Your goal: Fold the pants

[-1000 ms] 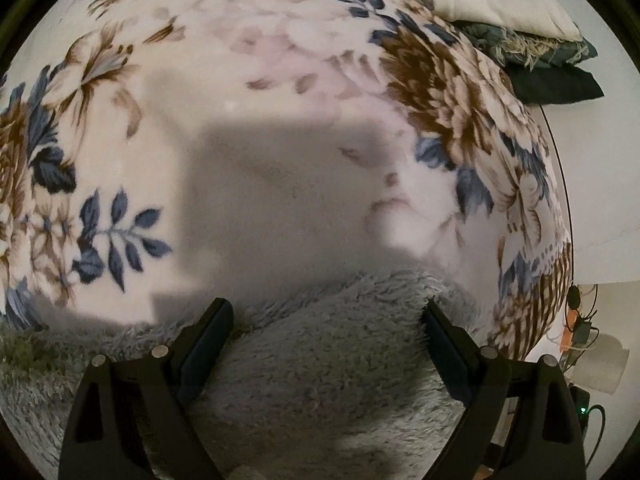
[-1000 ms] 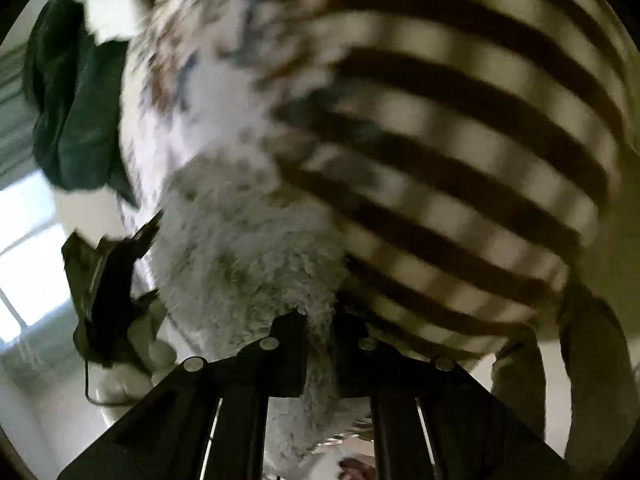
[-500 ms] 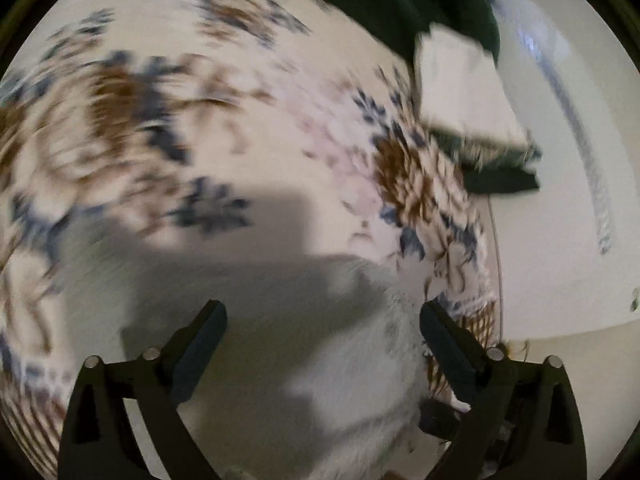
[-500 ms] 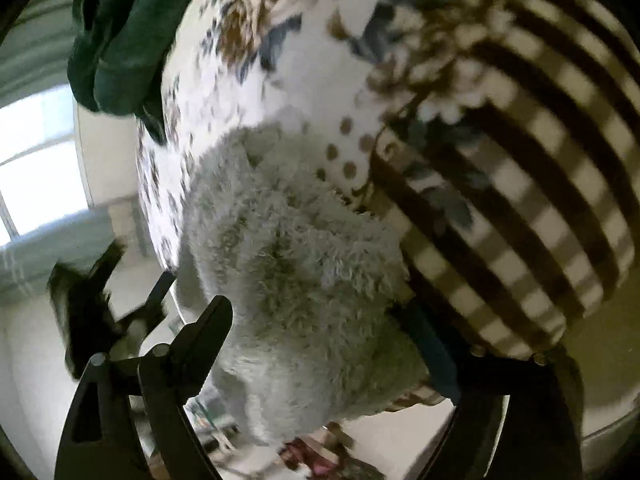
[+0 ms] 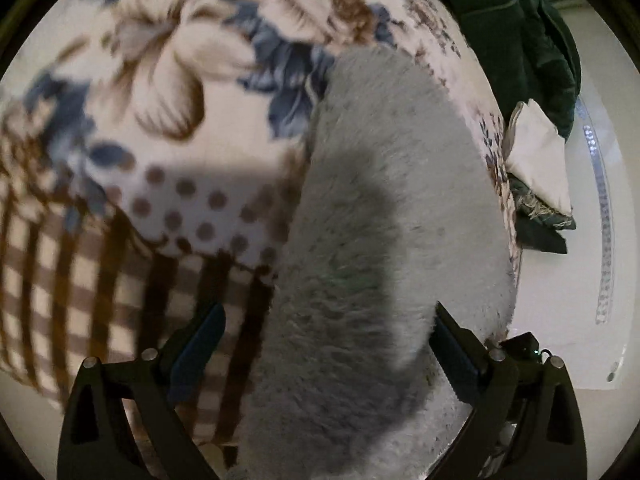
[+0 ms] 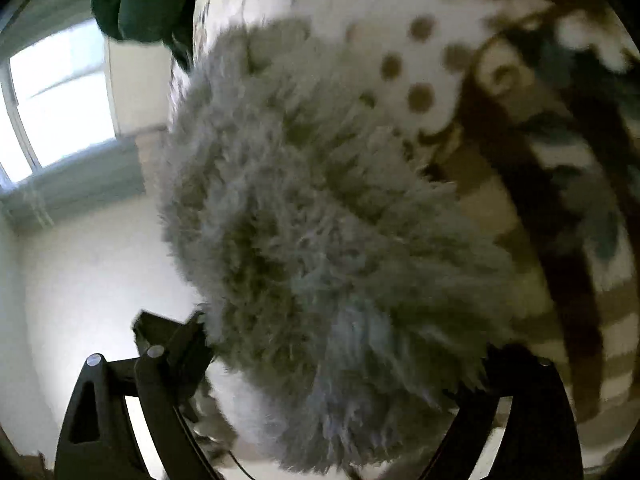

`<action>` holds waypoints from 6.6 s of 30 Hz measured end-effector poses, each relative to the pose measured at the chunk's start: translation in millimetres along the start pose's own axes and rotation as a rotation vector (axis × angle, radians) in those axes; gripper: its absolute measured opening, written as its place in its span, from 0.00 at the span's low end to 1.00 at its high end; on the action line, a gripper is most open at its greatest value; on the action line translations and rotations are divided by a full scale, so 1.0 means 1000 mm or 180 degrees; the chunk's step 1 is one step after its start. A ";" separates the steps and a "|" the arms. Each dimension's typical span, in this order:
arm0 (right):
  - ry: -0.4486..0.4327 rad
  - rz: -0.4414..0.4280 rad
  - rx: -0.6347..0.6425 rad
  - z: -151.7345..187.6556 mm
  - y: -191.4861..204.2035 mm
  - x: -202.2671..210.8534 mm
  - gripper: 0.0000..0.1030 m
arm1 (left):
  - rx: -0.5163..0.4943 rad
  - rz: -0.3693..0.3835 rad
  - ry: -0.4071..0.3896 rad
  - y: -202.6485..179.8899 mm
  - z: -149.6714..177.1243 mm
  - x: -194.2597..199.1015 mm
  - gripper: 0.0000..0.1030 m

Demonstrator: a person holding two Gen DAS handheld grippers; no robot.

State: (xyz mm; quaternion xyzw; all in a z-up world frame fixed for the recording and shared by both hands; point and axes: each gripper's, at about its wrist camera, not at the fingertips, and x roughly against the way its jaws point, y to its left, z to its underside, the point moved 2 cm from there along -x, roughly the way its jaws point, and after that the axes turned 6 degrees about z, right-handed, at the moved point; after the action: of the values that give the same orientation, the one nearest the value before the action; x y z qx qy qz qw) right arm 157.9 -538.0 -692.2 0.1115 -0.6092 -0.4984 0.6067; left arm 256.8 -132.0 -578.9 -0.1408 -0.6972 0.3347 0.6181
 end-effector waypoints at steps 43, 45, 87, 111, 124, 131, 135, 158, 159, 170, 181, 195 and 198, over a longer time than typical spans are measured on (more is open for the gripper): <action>-0.0715 0.0211 0.1401 -0.220 0.522 -0.298 0.42 | -0.0534 0.0569 -0.0934 0.080 -0.504 0.156 0.37; -0.0652 0.0283 0.1423 -0.233 0.527 -0.323 0.42 | -0.0538 0.0413 -0.0860 0.092 -0.520 0.145 0.37; -0.1683 0.2883 0.2269 -0.039 0.616 -0.151 1.00 | -0.1289 -0.1536 -0.1292 -0.055 -0.320 0.268 0.92; -0.2356 0.2363 0.2770 0.256 0.722 0.150 1.00 | -0.1687 -0.1418 -0.1925 -0.208 -0.091 0.477 0.92; -0.2577 0.2218 0.2847 0.330 0.739 0.191 1.00 | -0.1682 -0.1428 -0.2145 -0.207 -0.056 0.518 0.99; -0.2590 0.2229 0.2869 0.335 0.740 0.191 1.00 | -0.1690 -0.1413 -0.2199 -0.208 -0.051 0.523 0.99; -0.2603 0.2233 0.2878 0.338 0.744 0.196 1.00 | -0.1689 -0.1422 -0.2215 -0.208 -0.048 0.526 0.99; -0.2532 0.2190 0.2865 0.338 0.746 0.191 1.00 | -0.1656 -0.1420 -0.2207 -0.206 -0.044 0.529 0.99; -0.2529 0.2190 0.2869 0.338 0.747 0.190 1.00 | -0.1656 -0.1423 -0.2209 -0.207 -0.044 0.529 0.99; -0.2544 0.2178 0.2875 0.340 0.745 0.187 1.00 | -0.1659 -0.1438 -0.2225 -0.206 -0.043 0.530 0.99; -0.2539 0.2172 0.2877 0.341 0.744 0.187 1.00 | -0.1654 -0.1440 -0.2254 -0.206 -0.044 0.534 0.99; -0.2533 0.2153 0.2864 0.344 0.742 0.186 1.00 | -0.1661 -0.1441 -0.2283 -0.204 -0.042 0.537 0.99; -0.2534 0.2153 0.2875 0.344 0.741 0.186 1.00 | -0.1639 -0.1444 -0.2318 -0.204 -0.035 0.540 0.99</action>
State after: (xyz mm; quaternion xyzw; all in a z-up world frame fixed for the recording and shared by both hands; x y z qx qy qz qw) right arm 168.9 -159.1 55.3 -0.0344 -0.9348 0.0179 0.3531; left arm 228.6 57.4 -33.6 -0.0076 -0.9408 0.0363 0.3369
